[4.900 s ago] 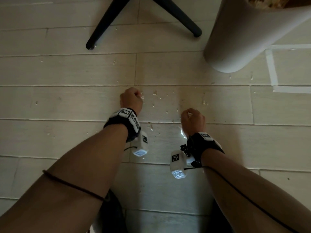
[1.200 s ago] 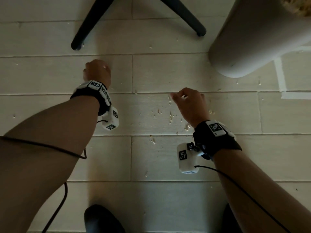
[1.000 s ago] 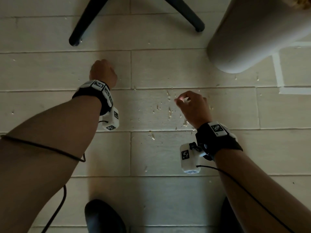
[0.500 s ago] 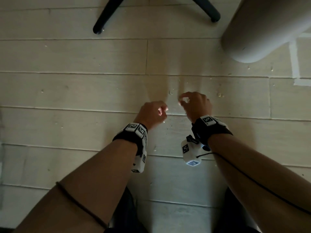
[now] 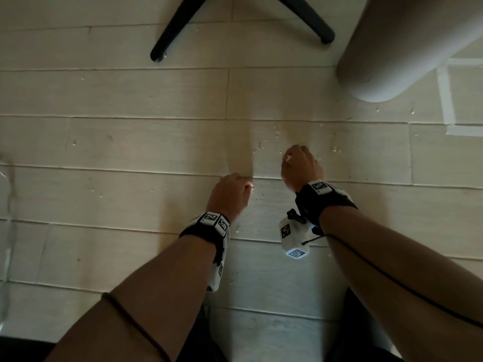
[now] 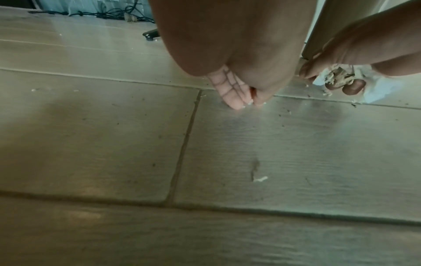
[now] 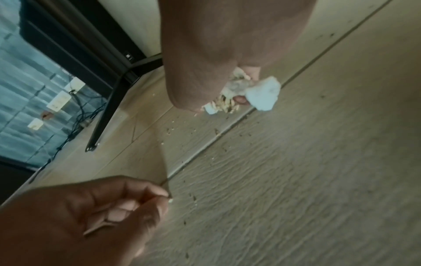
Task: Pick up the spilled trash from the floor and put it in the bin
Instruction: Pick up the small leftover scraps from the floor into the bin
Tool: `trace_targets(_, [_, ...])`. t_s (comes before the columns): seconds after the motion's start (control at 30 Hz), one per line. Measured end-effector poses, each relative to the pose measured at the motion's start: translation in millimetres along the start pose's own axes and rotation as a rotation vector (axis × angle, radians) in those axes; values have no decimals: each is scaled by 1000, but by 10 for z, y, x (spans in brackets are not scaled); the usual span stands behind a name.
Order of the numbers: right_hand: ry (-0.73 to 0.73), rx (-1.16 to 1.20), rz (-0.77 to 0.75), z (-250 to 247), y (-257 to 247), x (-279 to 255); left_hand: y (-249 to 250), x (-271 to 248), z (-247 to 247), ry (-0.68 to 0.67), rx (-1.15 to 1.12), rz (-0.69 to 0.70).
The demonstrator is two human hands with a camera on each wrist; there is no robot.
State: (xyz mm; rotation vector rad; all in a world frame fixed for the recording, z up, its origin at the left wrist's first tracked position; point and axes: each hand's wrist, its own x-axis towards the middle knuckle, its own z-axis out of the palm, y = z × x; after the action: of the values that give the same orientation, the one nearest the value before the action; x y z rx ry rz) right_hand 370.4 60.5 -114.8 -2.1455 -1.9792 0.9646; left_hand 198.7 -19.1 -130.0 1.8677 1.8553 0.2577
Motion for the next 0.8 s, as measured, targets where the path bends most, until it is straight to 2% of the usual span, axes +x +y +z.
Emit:
trace_targets(0.13, [37, 230, 127, -108, 203, -50, 65, 86, 54, -38, 52, -49])
trace_targets(0.23, [110, 399, 219, -154, 382, -104, 200, 278, -2, 1, -44, -90])
trace_targets(0.43, [167, 393, 185, -173, 520, -225, 480, 818, -248, 69, -201, -114])
trace_targets(0.6, [158, 362, 185, -135, 568, -259, 529, 1106, -322, 56, -125, -100])
trace_targets(0.8, [169, 370, 116, -52, 474, -193, 551, 1238, -297, 48, -67, -38])
